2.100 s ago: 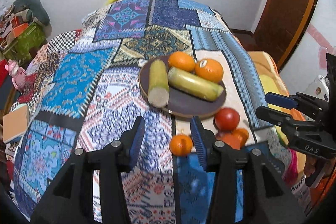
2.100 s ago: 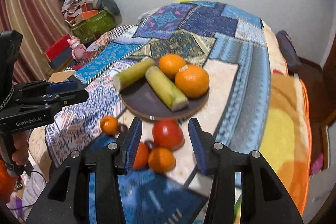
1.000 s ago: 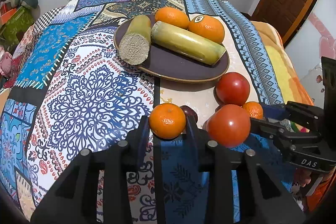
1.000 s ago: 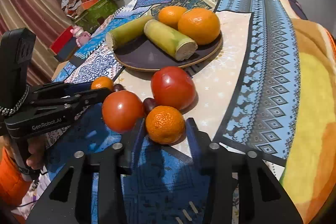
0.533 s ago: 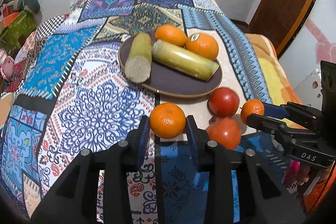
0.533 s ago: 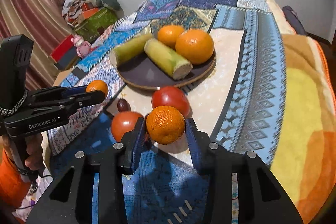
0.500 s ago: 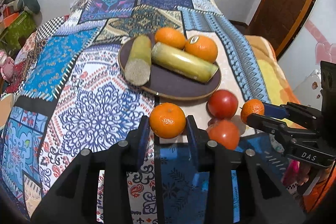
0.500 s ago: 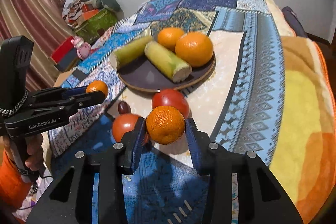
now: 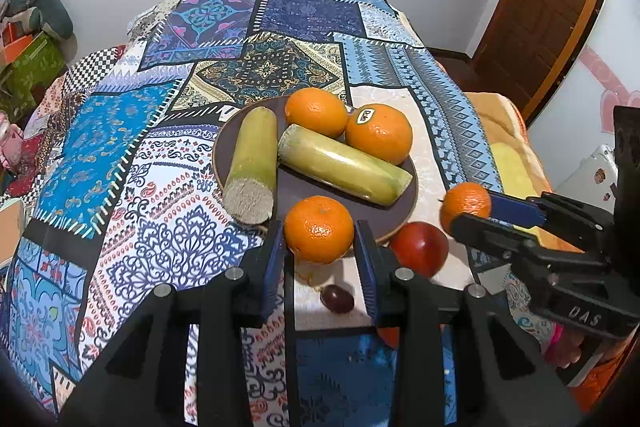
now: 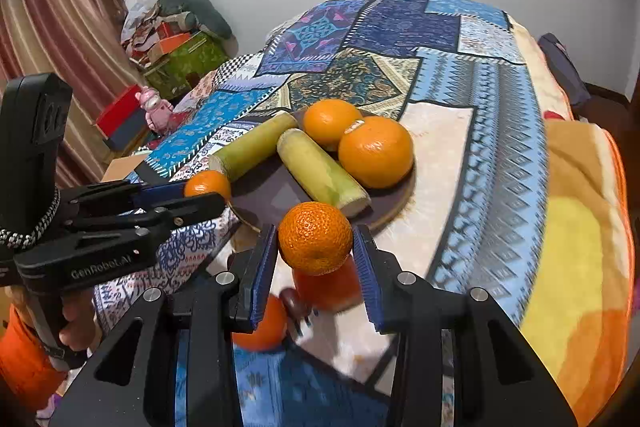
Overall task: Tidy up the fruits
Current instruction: 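Lower both tangerines onto the purple plate and open both tools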
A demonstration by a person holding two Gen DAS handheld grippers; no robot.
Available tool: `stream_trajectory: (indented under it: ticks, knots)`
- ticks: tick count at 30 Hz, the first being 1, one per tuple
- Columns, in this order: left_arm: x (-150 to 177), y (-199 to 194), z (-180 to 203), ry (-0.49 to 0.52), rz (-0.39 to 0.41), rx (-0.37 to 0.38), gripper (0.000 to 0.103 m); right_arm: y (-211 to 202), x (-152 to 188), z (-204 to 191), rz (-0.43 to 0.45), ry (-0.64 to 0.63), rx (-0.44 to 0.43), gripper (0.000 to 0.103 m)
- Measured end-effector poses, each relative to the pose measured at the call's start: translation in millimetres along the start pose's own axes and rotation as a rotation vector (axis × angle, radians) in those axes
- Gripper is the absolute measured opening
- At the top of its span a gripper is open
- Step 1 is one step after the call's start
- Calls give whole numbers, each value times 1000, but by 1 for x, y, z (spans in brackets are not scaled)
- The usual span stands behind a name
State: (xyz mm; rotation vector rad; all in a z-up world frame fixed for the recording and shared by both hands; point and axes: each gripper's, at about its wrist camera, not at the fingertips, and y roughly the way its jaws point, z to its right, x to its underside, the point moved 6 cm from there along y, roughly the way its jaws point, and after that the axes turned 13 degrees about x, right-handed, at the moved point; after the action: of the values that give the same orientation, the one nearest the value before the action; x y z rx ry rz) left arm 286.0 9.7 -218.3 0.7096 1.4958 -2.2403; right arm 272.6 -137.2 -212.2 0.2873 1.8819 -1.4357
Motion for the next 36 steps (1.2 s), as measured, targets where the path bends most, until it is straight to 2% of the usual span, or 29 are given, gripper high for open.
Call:
stream_trajectory:
  ticks: [9,10,17,24,36]
  knots:
    - [-8,20,-6,1,-25,6,34,36,-6,-17,-50,-73,-4,36]
    - [-9,23,-8,4,-27,-11,35,38,-6,-17,-54,-74,-1,36]
    - [-7,35,-15,-11,-52,2,35,48,-5,-14,-83,-74,-12,36]
    - [-5,39,-18,-27,-65,2,35,49,-5,-15,-87,-74,-18,38]
    - [-1,18,-13,-30,-39,15,38,29,-2,-3,-58,-59,2,38]
